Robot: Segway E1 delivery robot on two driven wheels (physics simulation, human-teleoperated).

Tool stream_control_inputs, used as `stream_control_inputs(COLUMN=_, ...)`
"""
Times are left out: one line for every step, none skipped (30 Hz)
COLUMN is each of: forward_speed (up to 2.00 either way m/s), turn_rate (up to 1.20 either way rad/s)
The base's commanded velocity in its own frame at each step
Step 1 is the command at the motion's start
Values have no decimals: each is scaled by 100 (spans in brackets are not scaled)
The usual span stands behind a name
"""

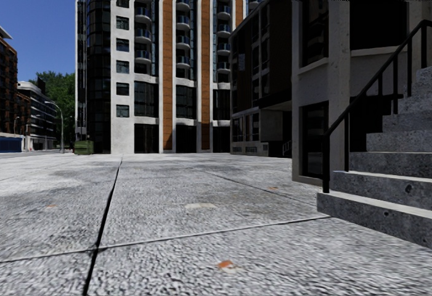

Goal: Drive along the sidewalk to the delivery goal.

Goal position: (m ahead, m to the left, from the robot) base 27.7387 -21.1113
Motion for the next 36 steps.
stream_control_inputs(forward_speed=200, turn_rate=0)
stream_control_inputs(forward_speed=200, turn_rate=0)
stream_control_inputs(forward_speed=200, turn_rate=0)
stream_control_inputs(forward_speed=200, turn_rate=0)
stream_control_inputs(forward_speed=200, turn_rate=0)
stream_control_inputs(forward_speed=200, turn_rate=0)
stream_control_inputs(forward_speed=200, turn_rate=0)
stream_control_inputs(forward_speed=200, turn_rate=0)
stream_control_inputs(forward_speed=200, turn_rate=0)
stream_control_inputs(forward_speed=200, turn_rate=0)
stream_control_inputs(forward_speed=200, turn_rate=0)
stream_control_inputs(forward_speed=200, turn_rate=0)
stream_control_inputs(forward_speed=200, turn_rate=0)
stream_control_inputs(forward_speed=200, turn_rate=0)
stream_control_inputs(forward_speed=200, turn_rate=0)
stream_control_inputs(forward_speed=200, turn_rate=0)
stream_control_inputs(forward_speed=200, turn_rate=0)
stream_control_inputs(forward_speed=200, turn_rate=0)
stream_control_inputs(forward_speed=200, turn_rate=0)
stream_control_inputs(forward_speed=200, turn_rate=0)
stream_control_inputs(forward_speed=200, turn_rate=0)
stream_control_inputs(forward_speed=200, turn_rate=0)
stream_control_inputs(forward_speed=200, turn_rate=0)
stream_control_inputs(forward_speed=200, turn_rate=0)
stream_control_inputs(forward_speed=200, turn_rate=0)
stream_control_inputs(forward_speed=200, turn_rate=0)
stream_control_inputs(forward_speed=200, turn_rate=0)
stream_control_inputs(forward_speed=200, turn_rate=0)
stream_control_inputs(forward_speed=200, turn_rate=0)
stream_control_inputs(forward_speed=200, turn_rate=0)
stream_control_inputs(forward_speed=200, turn_rate=0)
stream_control_inputs(forward_speed=200, turn_rate=0)
stream_control_inputs(forward_speed=200, turn_rate=0)
stream_control_inputs(forward_speed=200, turn_rate=0)
stream_control_inputs(forward_speed=200, turn_rate=0)
stream_control_inputs(forward_speed=200, turn_rate=0)
